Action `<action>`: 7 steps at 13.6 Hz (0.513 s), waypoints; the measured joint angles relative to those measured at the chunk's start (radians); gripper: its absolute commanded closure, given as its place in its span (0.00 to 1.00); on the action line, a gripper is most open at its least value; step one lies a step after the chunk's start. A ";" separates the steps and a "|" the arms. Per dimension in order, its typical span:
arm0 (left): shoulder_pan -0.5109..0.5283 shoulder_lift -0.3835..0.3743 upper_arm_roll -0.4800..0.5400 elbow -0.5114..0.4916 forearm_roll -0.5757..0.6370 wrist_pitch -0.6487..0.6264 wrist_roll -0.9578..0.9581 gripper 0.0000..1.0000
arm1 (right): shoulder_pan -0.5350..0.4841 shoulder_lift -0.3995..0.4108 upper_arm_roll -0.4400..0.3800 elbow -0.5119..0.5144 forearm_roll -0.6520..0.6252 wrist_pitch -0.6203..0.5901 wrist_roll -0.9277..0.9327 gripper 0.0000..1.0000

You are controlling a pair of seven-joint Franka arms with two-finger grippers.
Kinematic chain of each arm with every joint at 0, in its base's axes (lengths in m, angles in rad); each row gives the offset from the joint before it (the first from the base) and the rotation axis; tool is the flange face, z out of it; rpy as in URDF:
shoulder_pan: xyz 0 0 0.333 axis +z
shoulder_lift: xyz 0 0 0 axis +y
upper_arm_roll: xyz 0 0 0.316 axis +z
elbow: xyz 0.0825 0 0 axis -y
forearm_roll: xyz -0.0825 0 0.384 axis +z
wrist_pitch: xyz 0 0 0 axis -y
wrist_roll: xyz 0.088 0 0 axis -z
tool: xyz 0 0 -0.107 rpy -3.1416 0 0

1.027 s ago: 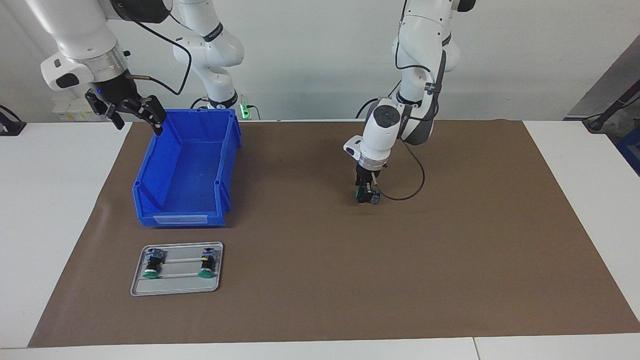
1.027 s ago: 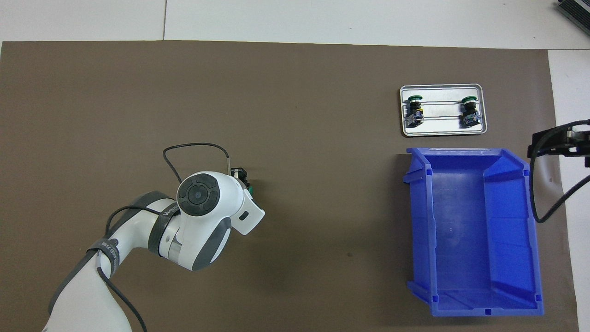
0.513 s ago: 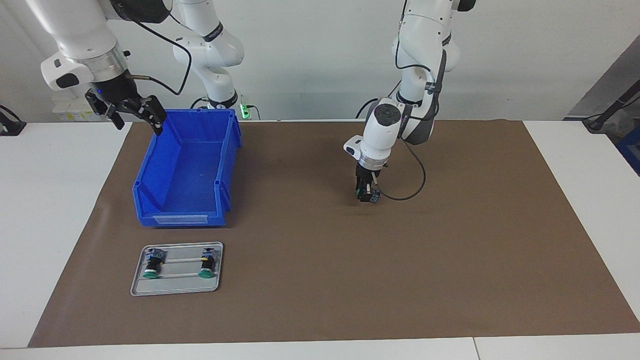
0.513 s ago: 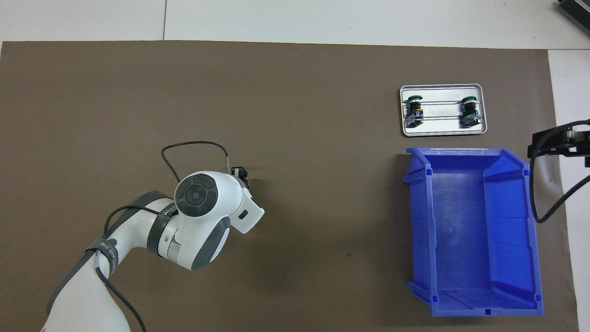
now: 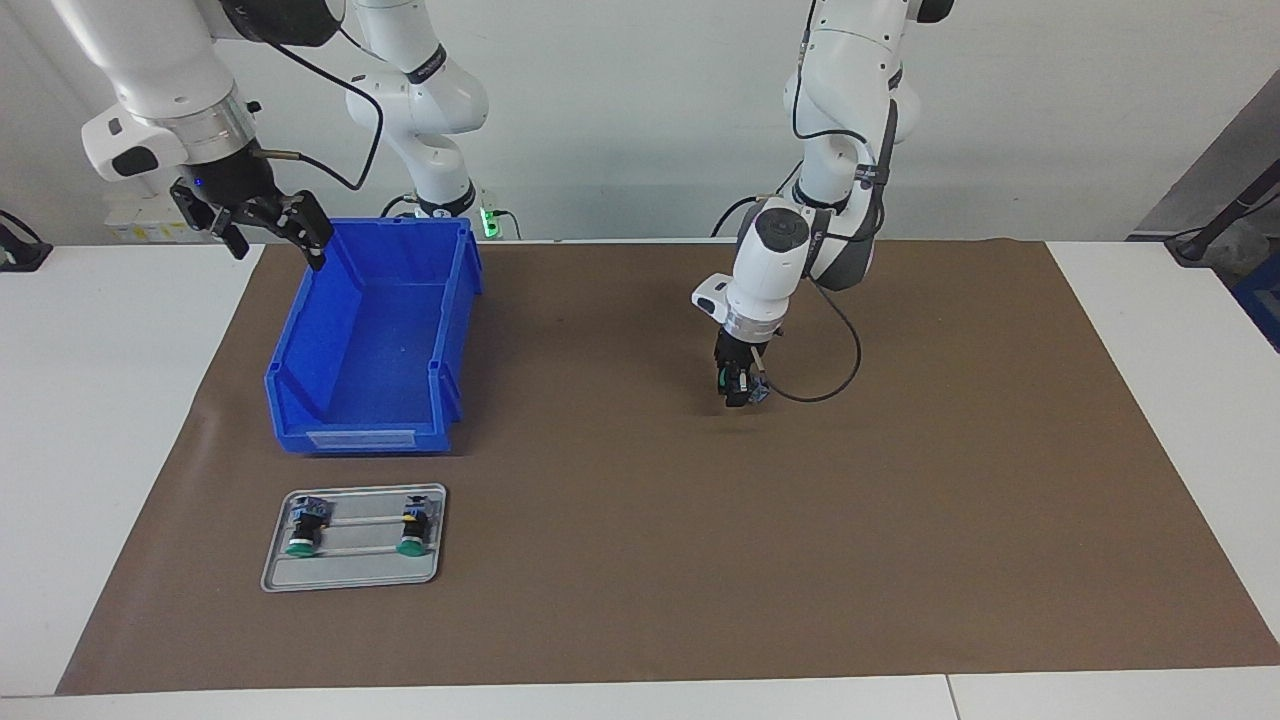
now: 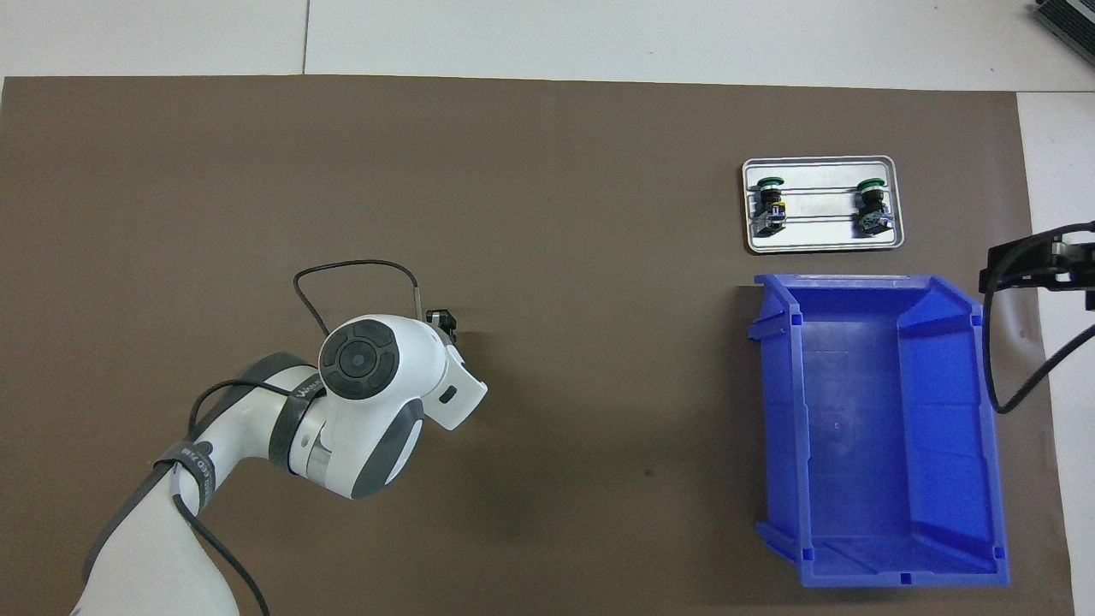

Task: Place and press button with both arms
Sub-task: 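Press down on the green button with the left gripper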

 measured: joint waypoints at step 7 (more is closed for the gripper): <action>0.008 0.001 -0.001 0.009 0.000 0.000 -0.007 0.60 | 0.000 0.000 0.000 0.000 0.000 0.000 0.000 0.00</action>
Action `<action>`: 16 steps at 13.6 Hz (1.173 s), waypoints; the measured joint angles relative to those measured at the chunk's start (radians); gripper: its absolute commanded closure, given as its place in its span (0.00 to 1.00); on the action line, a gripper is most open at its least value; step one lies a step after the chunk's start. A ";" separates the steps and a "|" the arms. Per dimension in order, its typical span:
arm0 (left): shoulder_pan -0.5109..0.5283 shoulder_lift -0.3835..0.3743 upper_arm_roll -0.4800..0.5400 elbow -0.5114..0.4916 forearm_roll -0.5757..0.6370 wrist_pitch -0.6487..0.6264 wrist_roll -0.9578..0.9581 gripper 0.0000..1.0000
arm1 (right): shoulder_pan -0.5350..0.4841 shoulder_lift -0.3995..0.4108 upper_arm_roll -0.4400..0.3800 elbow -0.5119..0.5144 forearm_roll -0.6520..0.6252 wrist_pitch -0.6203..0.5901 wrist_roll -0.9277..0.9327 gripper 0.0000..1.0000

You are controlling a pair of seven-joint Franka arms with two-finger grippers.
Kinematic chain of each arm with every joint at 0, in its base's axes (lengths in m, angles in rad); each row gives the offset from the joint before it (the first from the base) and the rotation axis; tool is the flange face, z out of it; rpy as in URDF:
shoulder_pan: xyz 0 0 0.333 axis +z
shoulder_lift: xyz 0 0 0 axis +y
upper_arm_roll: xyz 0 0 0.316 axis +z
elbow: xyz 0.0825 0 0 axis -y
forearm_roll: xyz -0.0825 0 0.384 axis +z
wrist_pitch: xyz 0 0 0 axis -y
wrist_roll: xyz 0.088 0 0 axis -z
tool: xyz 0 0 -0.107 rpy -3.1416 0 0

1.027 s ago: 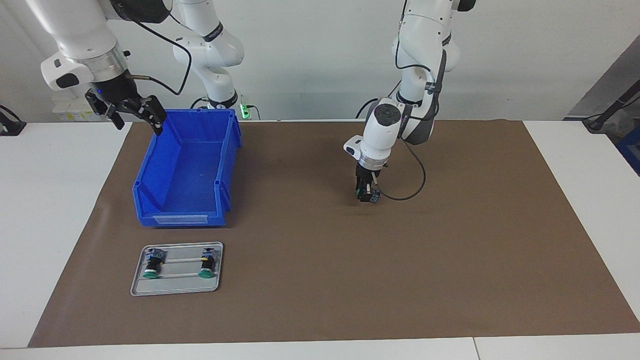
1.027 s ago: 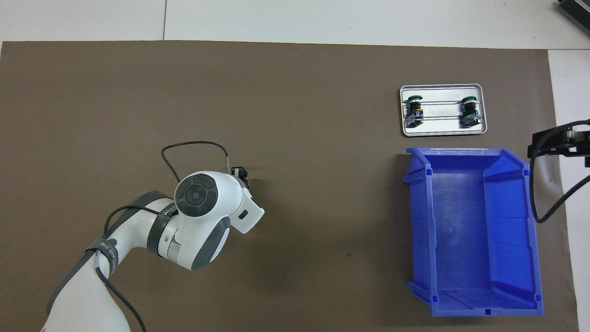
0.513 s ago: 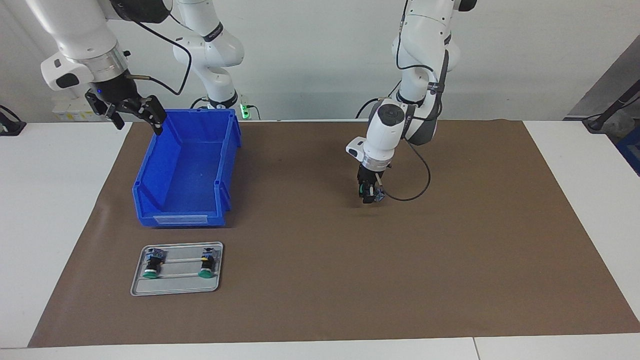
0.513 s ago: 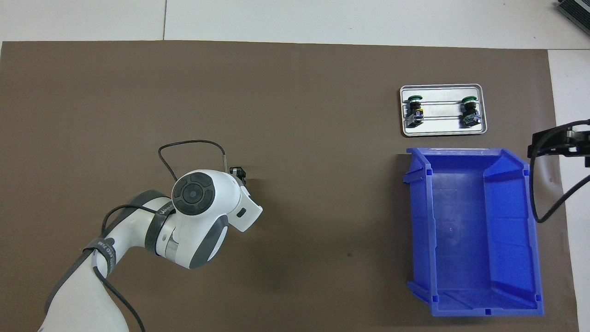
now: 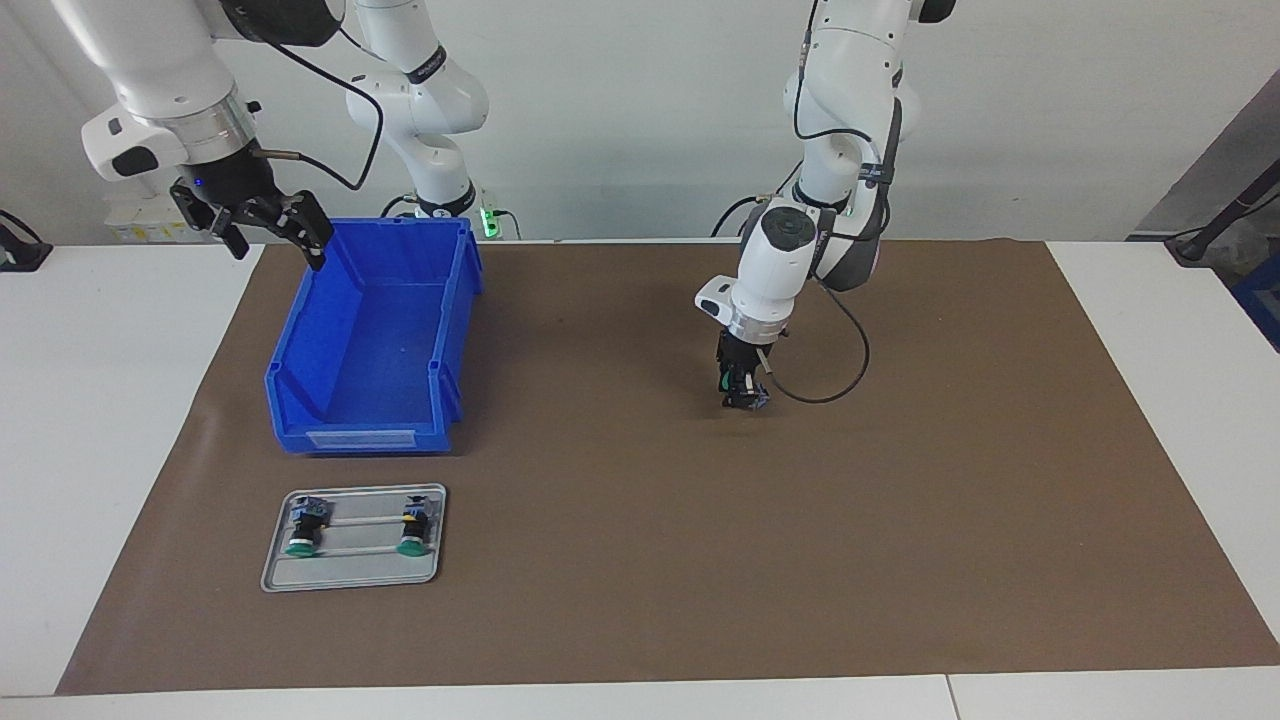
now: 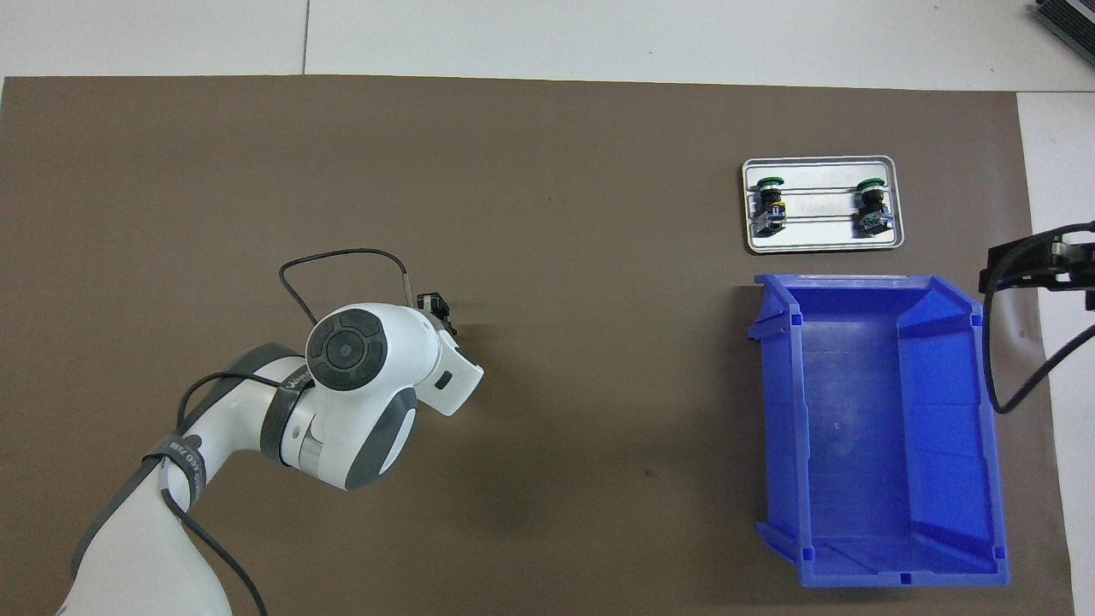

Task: Place and press button with both arms
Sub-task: 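Press down on the green button with the left gripper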

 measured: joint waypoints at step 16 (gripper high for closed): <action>0.006 0.000 0.006 0.030 0.000 -0.001 -0.001 0.61 | 0.000 0.000 0.000 0.000 0.000 0.000 0.000 0.00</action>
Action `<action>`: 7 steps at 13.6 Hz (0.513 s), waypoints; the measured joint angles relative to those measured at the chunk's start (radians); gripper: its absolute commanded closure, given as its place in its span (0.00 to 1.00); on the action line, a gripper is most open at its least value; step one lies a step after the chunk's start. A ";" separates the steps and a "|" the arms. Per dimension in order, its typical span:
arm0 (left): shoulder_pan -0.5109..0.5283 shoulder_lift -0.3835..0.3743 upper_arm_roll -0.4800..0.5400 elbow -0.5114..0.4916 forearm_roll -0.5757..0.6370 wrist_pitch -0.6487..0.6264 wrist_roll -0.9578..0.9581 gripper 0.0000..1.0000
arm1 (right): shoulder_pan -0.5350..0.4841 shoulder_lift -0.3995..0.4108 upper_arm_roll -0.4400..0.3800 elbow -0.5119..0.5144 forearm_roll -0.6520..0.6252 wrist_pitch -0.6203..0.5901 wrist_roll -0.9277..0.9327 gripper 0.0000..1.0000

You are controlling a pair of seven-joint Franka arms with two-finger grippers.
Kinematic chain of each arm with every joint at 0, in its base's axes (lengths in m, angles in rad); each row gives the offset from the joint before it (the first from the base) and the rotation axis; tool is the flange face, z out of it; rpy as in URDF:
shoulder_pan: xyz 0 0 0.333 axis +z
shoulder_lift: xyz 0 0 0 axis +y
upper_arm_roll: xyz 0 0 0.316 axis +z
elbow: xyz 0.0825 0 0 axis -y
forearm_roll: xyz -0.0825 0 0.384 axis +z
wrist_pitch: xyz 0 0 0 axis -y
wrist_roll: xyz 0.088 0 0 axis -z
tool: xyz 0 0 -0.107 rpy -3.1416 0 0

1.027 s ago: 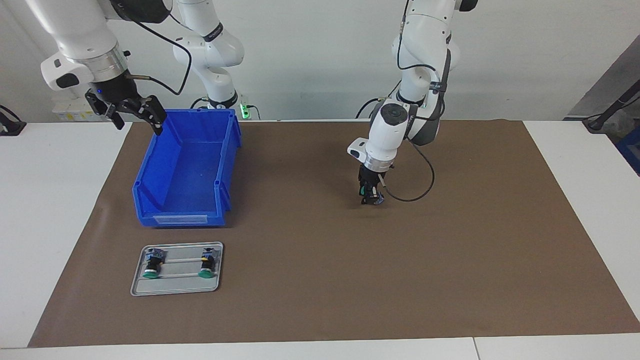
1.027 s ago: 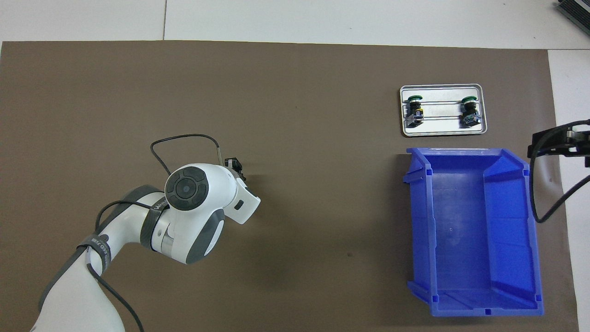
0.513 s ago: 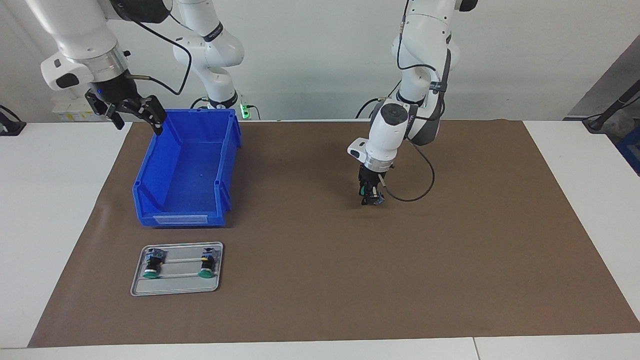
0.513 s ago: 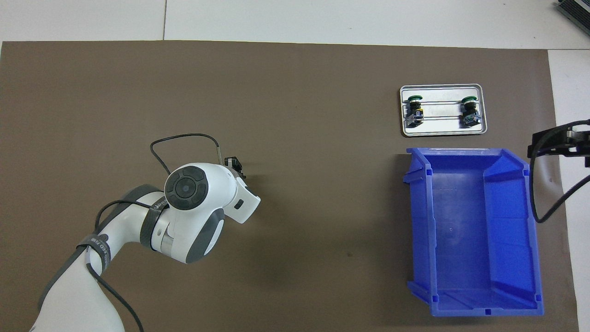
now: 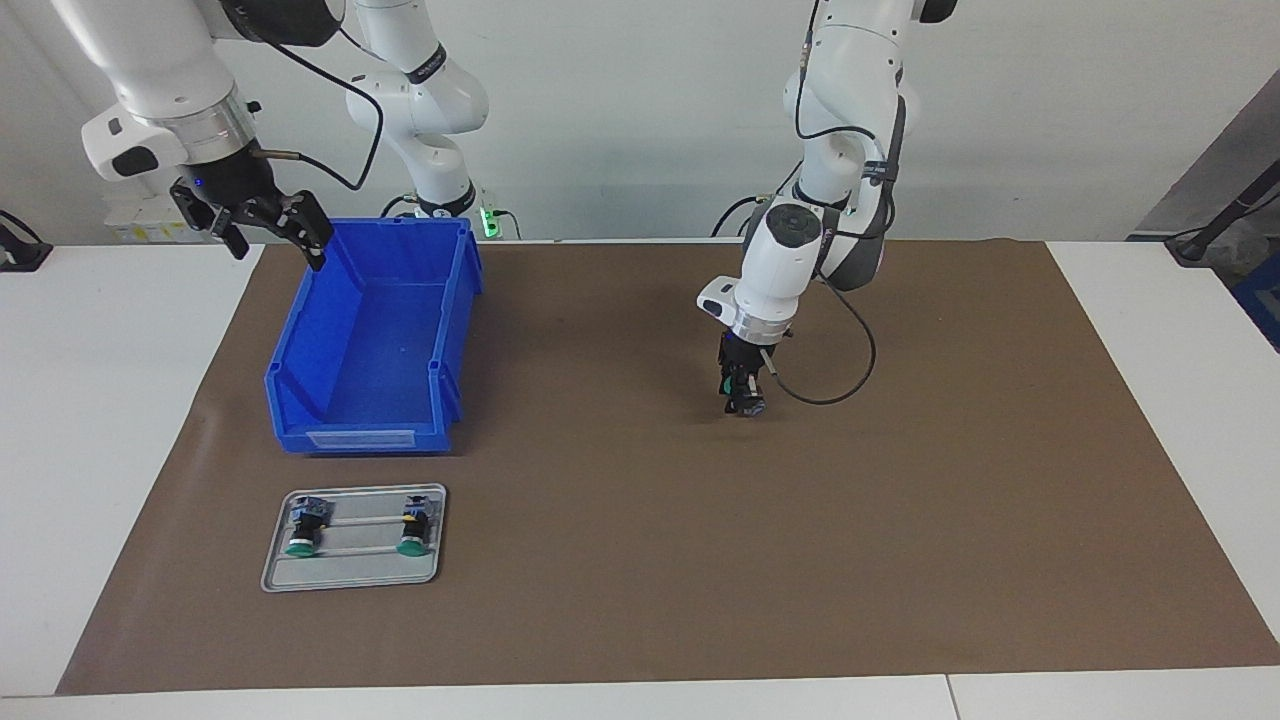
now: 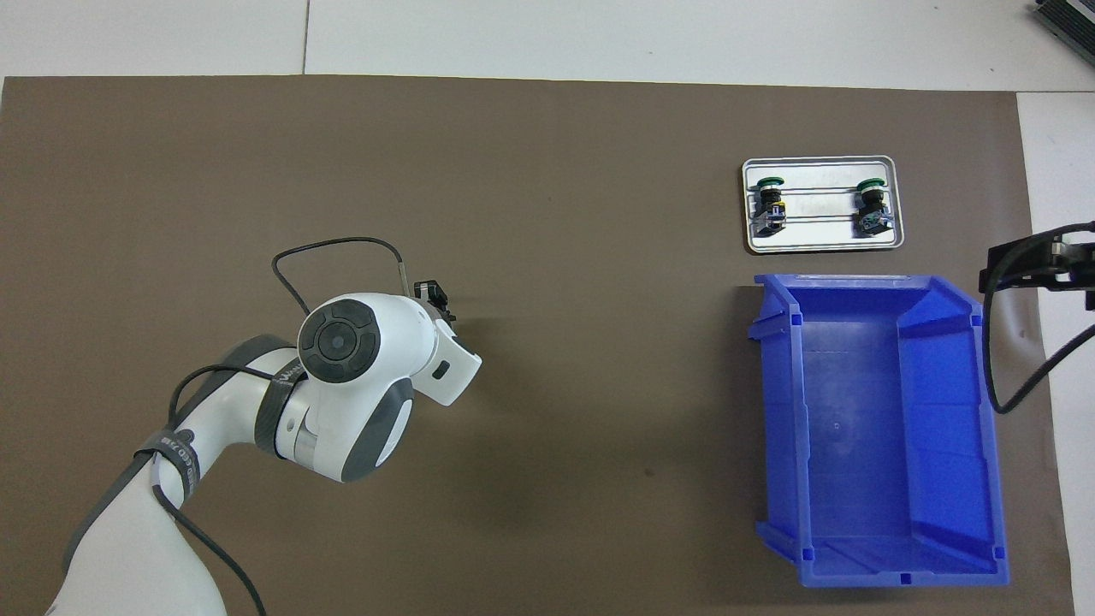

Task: Place and press button with both arms
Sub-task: 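Press down on the green button with the left gripper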

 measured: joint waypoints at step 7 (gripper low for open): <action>0.027 0.000 0.001 0.006 0.000 0.000 0.000 0.54 | 0.000 0.000 0.000 0.000 0.000 0.000 0.000 0.00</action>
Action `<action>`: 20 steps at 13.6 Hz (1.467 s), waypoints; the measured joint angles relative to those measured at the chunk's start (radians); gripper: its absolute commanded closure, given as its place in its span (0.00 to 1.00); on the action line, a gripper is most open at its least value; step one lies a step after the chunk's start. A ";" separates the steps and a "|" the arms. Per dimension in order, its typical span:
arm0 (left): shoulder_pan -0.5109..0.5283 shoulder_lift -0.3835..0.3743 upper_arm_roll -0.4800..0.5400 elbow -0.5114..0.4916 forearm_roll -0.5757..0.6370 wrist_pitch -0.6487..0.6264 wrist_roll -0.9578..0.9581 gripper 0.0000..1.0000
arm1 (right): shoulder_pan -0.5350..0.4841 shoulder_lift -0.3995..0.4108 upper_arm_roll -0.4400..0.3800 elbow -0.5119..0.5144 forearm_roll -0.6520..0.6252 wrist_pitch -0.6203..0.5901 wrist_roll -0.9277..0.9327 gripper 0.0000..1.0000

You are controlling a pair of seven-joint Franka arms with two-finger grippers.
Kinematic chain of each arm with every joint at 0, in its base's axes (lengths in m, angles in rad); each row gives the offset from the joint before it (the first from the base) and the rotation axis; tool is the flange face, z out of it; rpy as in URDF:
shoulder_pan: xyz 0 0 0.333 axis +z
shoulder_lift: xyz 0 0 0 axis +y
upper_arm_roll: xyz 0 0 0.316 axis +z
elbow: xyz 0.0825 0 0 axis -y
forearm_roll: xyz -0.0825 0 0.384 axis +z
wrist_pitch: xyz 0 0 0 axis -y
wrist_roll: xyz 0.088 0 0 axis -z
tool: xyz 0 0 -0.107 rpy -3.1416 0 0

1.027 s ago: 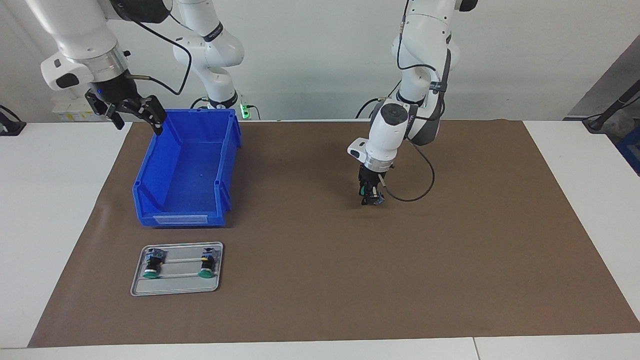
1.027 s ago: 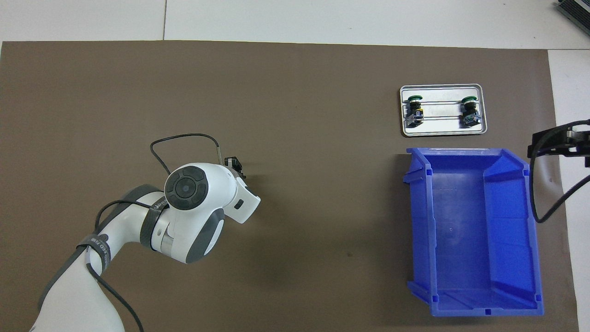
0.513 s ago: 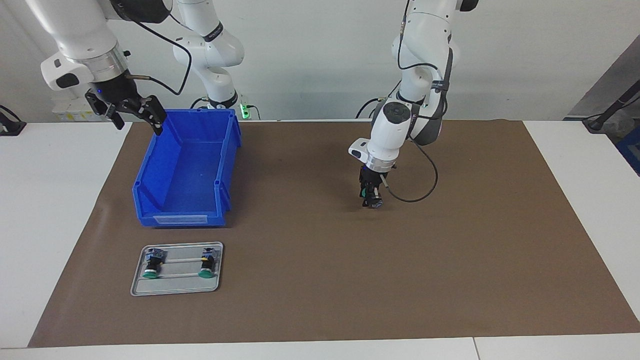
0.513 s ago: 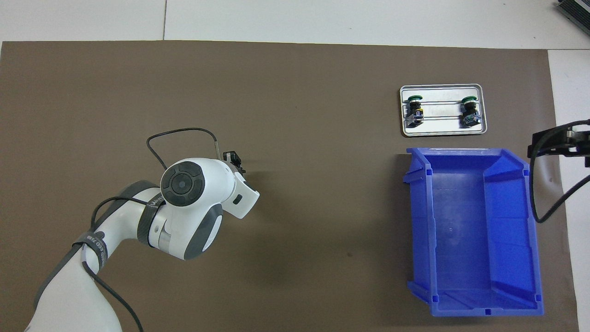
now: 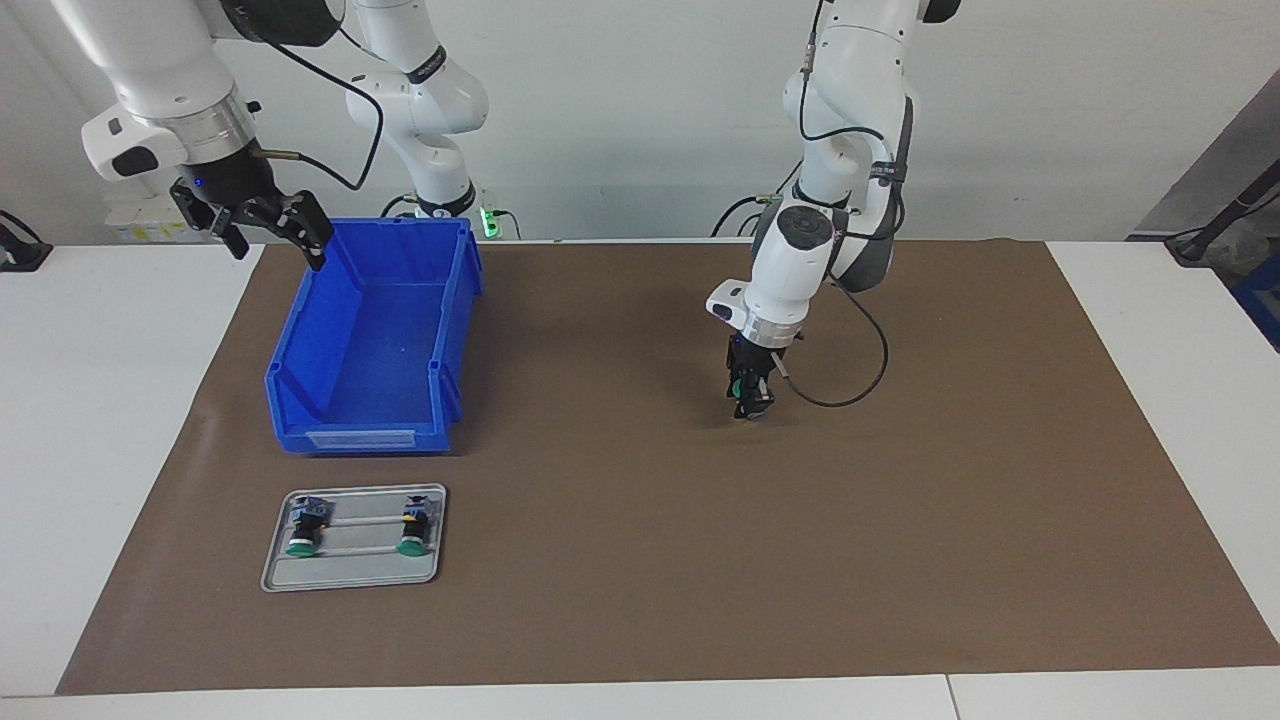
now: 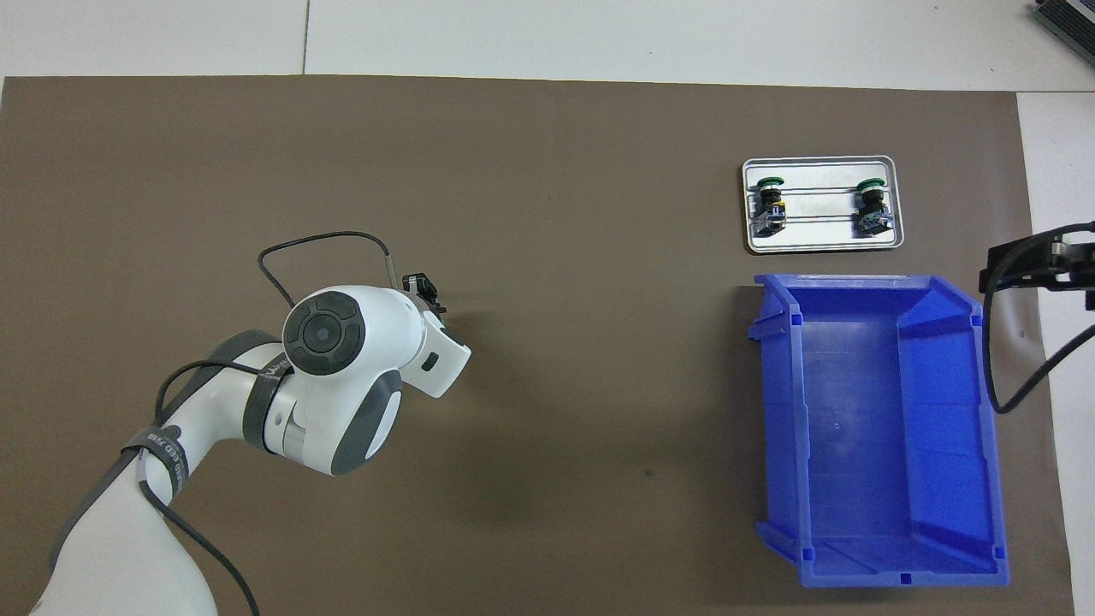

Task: Place and press button with both arms
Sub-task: 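Press down on the green button with the left gripper, then lift the left gripper up off the button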

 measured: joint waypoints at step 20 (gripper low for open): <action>0.039 -0.022 0.004 0.281 -0.095 -0.377 -0.213 0.23 | 0.000 0.000 0.000 0.000 0.000 0.000 0.000 0.00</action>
